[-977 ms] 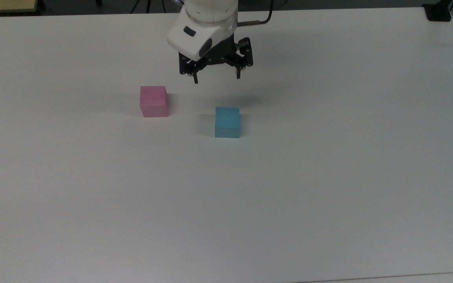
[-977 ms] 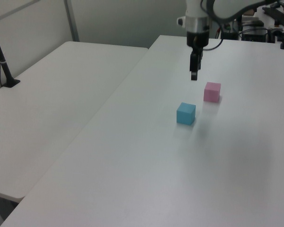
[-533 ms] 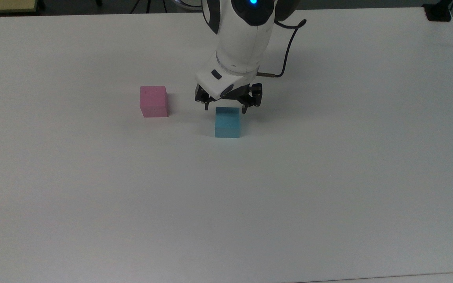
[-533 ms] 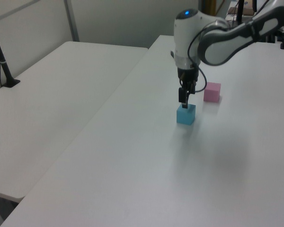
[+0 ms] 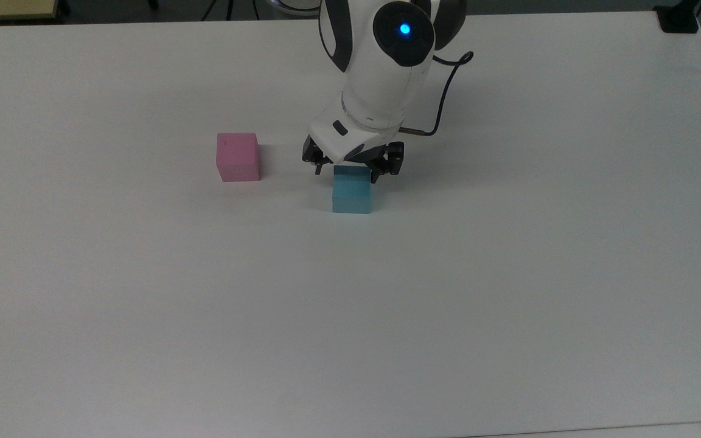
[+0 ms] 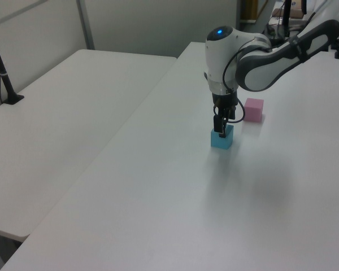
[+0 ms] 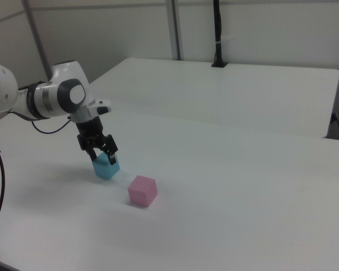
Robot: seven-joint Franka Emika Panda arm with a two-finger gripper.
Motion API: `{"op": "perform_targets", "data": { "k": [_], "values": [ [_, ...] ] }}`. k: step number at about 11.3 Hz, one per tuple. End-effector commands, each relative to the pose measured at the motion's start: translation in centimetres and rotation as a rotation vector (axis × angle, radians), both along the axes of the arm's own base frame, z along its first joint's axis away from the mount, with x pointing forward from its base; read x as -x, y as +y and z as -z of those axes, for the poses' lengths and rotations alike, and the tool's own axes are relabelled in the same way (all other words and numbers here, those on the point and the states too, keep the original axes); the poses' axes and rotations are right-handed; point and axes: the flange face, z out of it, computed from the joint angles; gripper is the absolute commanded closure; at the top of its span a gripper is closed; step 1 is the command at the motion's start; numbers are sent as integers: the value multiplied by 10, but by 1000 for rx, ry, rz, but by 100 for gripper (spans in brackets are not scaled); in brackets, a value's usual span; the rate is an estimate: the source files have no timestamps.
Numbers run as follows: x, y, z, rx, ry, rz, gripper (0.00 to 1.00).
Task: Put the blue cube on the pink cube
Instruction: 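Close the gripper on the light-blue cube, then lift the blue cube and carry it over the pink cube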
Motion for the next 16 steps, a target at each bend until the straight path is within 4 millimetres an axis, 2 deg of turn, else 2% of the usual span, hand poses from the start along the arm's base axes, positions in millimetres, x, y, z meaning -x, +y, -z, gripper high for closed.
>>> {"op": "perform_targets", "data": {
  "k": [1, 5, 6, 9, 12, 13, 14, 16],
  "values": [
    [2, 12, 18, 6, -46, 37, 0],
    [-2, 9, 8, -12, -70, 107, 42],
    [-1, 9, -4, -16, -86, 135, 45],
    [8, -23, -54, -6, -67, 115, 45],
    [24, -72, -97, 3, 7, -1, 45],
    [29, -97, -107, -18, 13, -30, 45],
    [34, -120, -112, -36, 24, -76, 45],
    [45, -154, -93, -39, 66, -91, 45]
  ]
}}
